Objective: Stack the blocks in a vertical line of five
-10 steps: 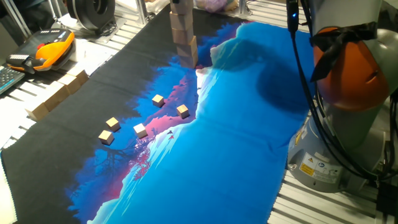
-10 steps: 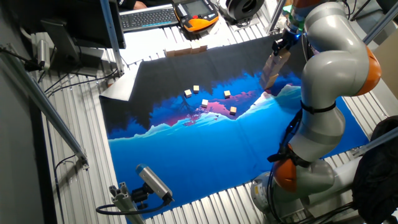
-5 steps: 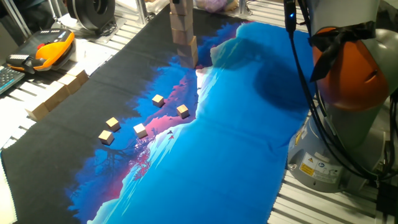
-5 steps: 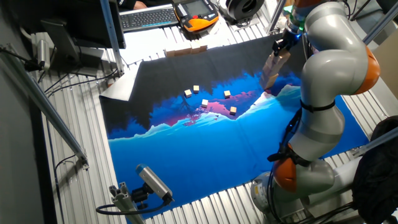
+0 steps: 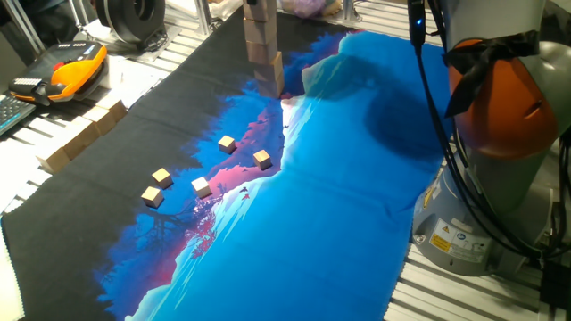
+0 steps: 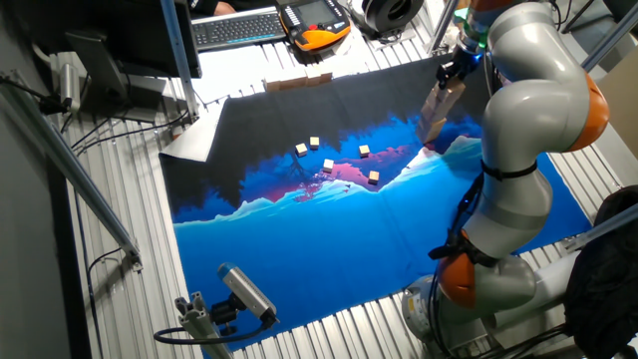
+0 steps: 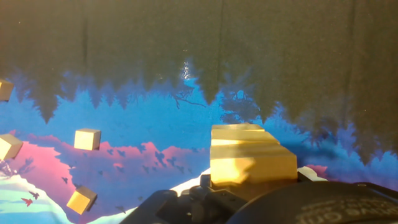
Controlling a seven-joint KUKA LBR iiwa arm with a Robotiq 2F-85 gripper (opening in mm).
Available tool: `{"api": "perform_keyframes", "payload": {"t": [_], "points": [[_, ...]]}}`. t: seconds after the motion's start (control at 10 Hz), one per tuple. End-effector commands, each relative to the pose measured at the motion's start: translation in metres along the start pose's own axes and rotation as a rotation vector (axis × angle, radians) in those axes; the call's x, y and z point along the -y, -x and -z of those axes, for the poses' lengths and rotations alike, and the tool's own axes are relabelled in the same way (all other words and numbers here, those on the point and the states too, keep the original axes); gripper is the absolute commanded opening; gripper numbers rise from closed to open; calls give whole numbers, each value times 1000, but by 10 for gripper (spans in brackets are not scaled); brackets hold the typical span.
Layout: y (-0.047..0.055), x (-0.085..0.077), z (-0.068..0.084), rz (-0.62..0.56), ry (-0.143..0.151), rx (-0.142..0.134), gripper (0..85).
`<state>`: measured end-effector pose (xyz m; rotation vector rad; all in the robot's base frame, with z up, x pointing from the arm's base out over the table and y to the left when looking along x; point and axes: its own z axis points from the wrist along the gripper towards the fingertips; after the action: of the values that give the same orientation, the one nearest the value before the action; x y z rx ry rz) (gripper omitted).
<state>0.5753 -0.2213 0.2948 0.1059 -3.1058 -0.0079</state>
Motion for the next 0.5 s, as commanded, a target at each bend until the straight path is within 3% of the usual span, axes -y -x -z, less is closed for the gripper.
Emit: {"api": "perform_keyframes", "payload": {"t": [0.0, 0.1, 0.2, 0.4], "points": [[0, 0, 0, -2, -3, 1, 0], [1, 0, 0, -3, -4, 2, 0], [1, 0, -1, -3, -6, 2, 170], [1, 0, -1, -13, -21, 0, 170]]}}
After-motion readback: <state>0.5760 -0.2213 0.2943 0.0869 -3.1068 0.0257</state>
